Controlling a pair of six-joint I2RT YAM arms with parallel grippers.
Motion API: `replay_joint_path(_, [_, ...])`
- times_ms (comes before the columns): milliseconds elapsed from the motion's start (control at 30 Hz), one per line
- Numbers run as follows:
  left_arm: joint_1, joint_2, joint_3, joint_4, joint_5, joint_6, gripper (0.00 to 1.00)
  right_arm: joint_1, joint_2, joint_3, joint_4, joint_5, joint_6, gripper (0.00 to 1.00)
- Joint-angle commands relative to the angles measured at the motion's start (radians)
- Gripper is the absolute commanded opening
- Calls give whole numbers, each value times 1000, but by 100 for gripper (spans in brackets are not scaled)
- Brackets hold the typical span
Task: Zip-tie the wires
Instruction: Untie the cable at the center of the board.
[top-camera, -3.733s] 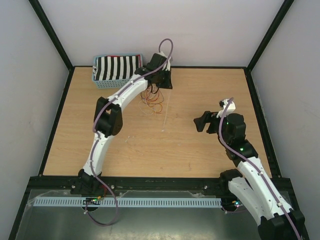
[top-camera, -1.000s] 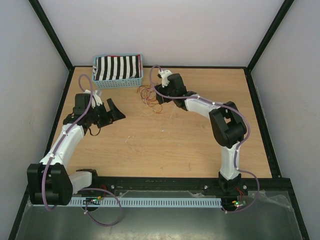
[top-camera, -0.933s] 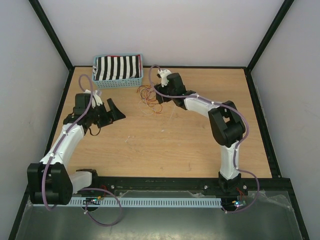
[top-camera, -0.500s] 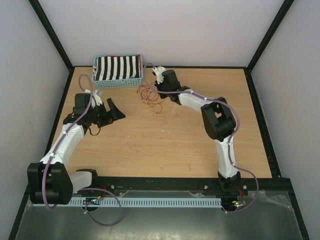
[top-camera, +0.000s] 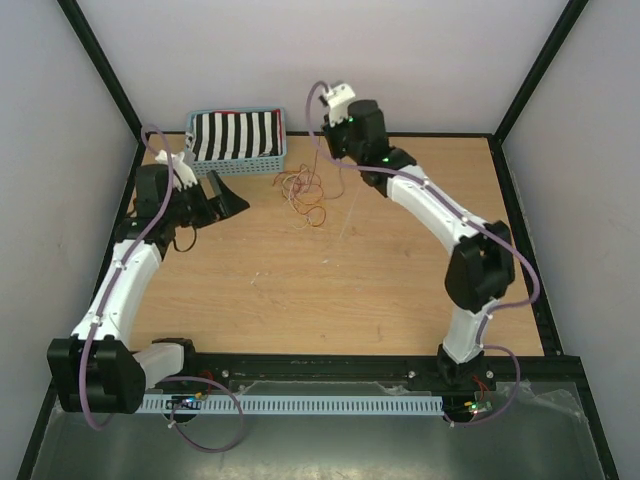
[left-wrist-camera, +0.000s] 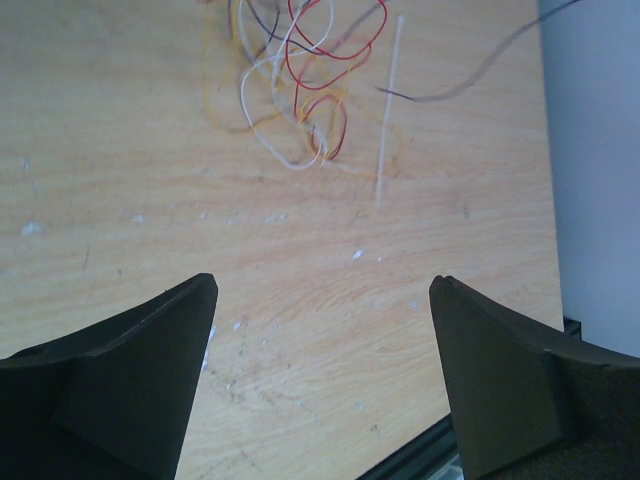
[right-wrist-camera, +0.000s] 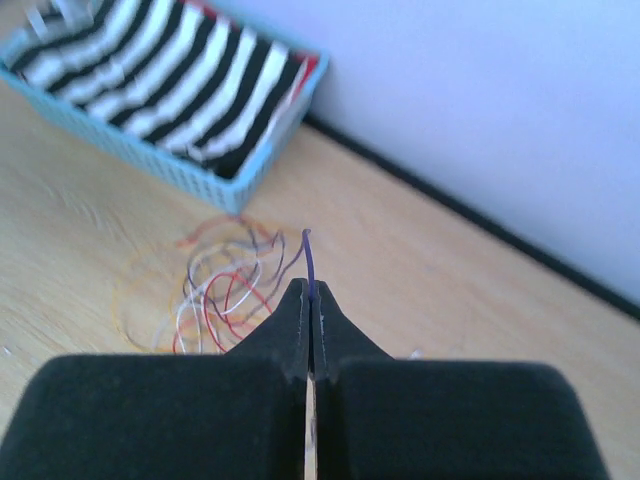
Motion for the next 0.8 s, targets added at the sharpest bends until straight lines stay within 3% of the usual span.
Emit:
replay_joint_path(0, [5, 8, 84, 61, 43, -4, 90, -2, -119, 65, -1, 8, -25, 0])
replay_joint_path(467, [-3, 90, 174, 189, 132, -56, 95, -1, -297, 200, 38, 15, -46, 0])
replay_joint_path(767, [-126, 129, 189, 251, 118, 90, 99, 0, -439, 160, 28, -110, 58, 0])
